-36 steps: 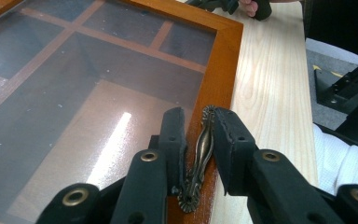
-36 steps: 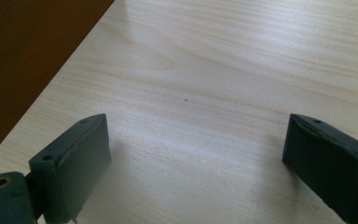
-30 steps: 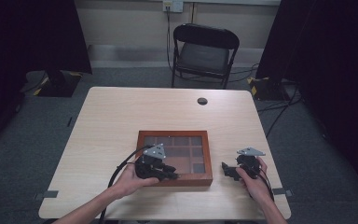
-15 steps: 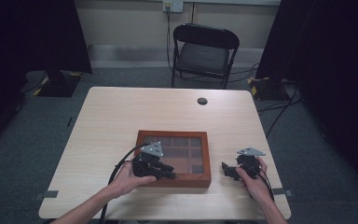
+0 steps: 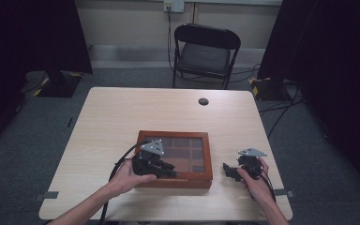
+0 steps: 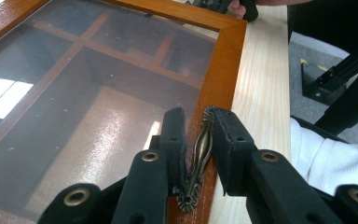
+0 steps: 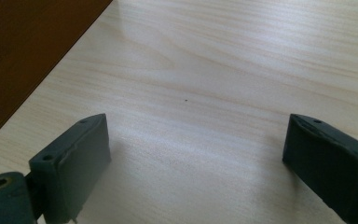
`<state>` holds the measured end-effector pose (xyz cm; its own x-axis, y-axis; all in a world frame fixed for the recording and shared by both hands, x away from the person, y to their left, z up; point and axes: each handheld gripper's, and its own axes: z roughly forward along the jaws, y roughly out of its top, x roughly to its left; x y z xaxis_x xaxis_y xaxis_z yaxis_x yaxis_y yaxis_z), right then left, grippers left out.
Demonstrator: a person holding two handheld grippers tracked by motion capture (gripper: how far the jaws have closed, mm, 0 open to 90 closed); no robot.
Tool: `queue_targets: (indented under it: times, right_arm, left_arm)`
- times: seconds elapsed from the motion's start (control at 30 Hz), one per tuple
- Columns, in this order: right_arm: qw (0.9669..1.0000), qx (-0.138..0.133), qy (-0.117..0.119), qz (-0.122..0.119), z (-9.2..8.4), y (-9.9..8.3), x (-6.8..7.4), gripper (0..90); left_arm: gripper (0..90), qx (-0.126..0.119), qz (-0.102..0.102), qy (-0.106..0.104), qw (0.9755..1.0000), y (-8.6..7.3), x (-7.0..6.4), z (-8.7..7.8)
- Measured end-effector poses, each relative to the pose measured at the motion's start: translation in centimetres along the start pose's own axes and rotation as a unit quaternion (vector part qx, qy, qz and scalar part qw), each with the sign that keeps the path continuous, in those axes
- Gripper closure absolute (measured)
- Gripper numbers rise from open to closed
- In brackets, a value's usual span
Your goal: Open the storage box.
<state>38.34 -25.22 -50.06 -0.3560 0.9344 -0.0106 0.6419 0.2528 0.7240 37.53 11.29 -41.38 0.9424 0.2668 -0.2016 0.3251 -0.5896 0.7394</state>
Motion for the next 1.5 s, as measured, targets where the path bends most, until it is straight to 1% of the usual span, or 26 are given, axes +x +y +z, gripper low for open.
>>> queue_targets:
  times: [0.03,0.07,0.1,0.13,0.17,0.2,0.23,0.3,0.33,0.37,0.43,0.47,0.53,0.6,0.63,0.67,0.73,0.77,0.83,0.9,1.0,1.03,1.17,1.23,1.43,1.5]
  right_arm:
    - [1.0,0.0,0.0,0.0,0.0,0.0,0.0,6.5]
    - [1.0,0.0,0.0,0.001,0.0,0.0,0.0,6.5]
    - [1.0,0.0,0.0,0.0,0.0,0.0,0.0,6.5]
    - [1.0,0.0,0.0,0.0,0.0,0.0,0.0,6.5]
    - [1.0,0.0,0.0,0.0,0.0,0.0,0.0,6.5]
    - [1.0,0.0,0.0,0.0,0.0,0.0,0.0,6.5]
    - [1.0,0.0,0.0,0.0,0.0,0.0,0.0,6.5]
    - [1.0,0.0,0.0,0.0,0.0,0.0,0.0,6.5]
    - [1.0,0.0,0.0,0.0,0.0,0.0,0.0,6.5]
    - [1.0,0.0,0.0,0.0,0.0,0.0,0.0,6.5]
    - [1.0,0.0,0.0,0.0,0.0,0.0,0.0,6.5]
    - [1.0,0.0,0.0,0.0,0.0,0.0,0.0,6.5]
    - [1.0,0.0,0.0,0.0,0.0,0.0,0.0,6.5]
    - [1.0,0.0,0.0,0.0,0.0,0.0,0.0,6.5]
    - [1.0,0.0,0.0,0.0,0.0,0.0,0.0,6.5]
    - [1.0,0.0,0.0,-0.001,0.0,0.0,0.0,6.5]
    - [1.0,0.0,0.0,0.0,0.0,0.0,0.0,6.5]
    - [1.0,0.0,0.0,0.0,0.0,0.0,0.0,6.5]
    - [1.0,0.0,0.0,0.0,0.0,0.0,0.0,6.5]
    - [1.0,0.0,0.001,-0.001,0.0,0.0,0.0,6.5]
    - [1.0,0.0,0.001,-0.001,0.0,0.0,0.0,6.5]
    - [1.0,0.001,0.0,0.0,0.0,0.0,0.0,6.5]
    - [1.0,0.0,0.001,-0.001,0.0,0.0,0.0,6.5]
    - [1.0,0.0,0.001,-0.001,0.0,0.0,0.0,6.5]
    - [1.0,0.0,0.0,0.0,0.0,0.0,0.0,6.5]
    - [1.0,0.0,0.001,-0.001,0.0,0.0,0.0,6.5]
  left_arm:
    - [74.8,-0.001,0.003,0.001,1.0,0.1,0.0,-0.2]
    - [75.1,-0.007,0.0,-0.009,0.9999,0.2,0.0,-0.3]
    - [81.0,-0.012,-0.001,-0.007,0.9999,0.3,0.0,-0.4]
    - [81.0,-0.008,0.0,-0.002,1.0,0.5,-0.1,-0.6]
    - [81.0,-0.007,0.002,-0.003,1.0,0.6,-0.1,-0.7]
    - [81.0,-0.009,0.0,-0.004,1.0,0.6,0.0,-0.7]
    - [81.0,-0.01,0.0,-0.008,0.9999,0.6,0.0,-0.6]
    - [81.0,-0.009,0.0,-0.006,0.9999,0.6,0.0,-0.5]
    - [81.1,-0.004,0.001,-0.009,1.0,0.6,0.0,-0.6]
    - [81.0,-0.013,-0.005,-0.012,0.9998,0.6,0.1,-0.6]
    - [81.0,-0.012,-0.005,-0.01,0.9999,0.6,0.1,-0.9]
    - [81.0,-0.008,-0.002,-0.007,0.9999,0.7,0.1,-1.0]
    - [81.1,-0.014,-0.004,-0.014,0.9998,0.8,0.2,-1.0]
    - [81.1,-0.017,-0.005,-0.011,0.9998,0.9,0.1,-1.0]
    - [81.1,-0.012,-0.003,-0.013,0.9998,1.0,0.2,-1.1]
    - [81.1,-0.014,-0.002,-0.012,0.9998,1.0,0.2,-1.2]
    - [81.1,-0.019,-0.006,-0.013,0.9997,1.1,0.2,-1.2]
    - [81.1,-0.014,-0.006,-0.007,0.9999,1.1,0.1,-1.4]
    - [81.0,-0.017,-0.01,-0.011,0.9997,1.2,0.2,-1.3]
    - [81.0,-0.022,-0.013,-0.01,0.9996,1.2,0.2,-1.4]
    - [80.9,-0.018,-0.012,-0.008,0.9997,1.5,0.2,-1.6]
    - [80.9,-0.023,-0.012,-0.008,0.9996,1.6,0.2,-1.7]
    - [80.9,-0.027,-0.016,-0.008,0.9995,1.9,0.3,-2.1]
    - [80.9,-0.026,-0.014,-0.007,0.9995,2.2,0.3,-2.2]
    - [80.8,-0.026,-0.017,-0.007,0.9995,2.6,0.5,-2.6]
    - [80.9,-0.024,-0.012,-0.007,0.9996,2.8,0.5,-2.7]
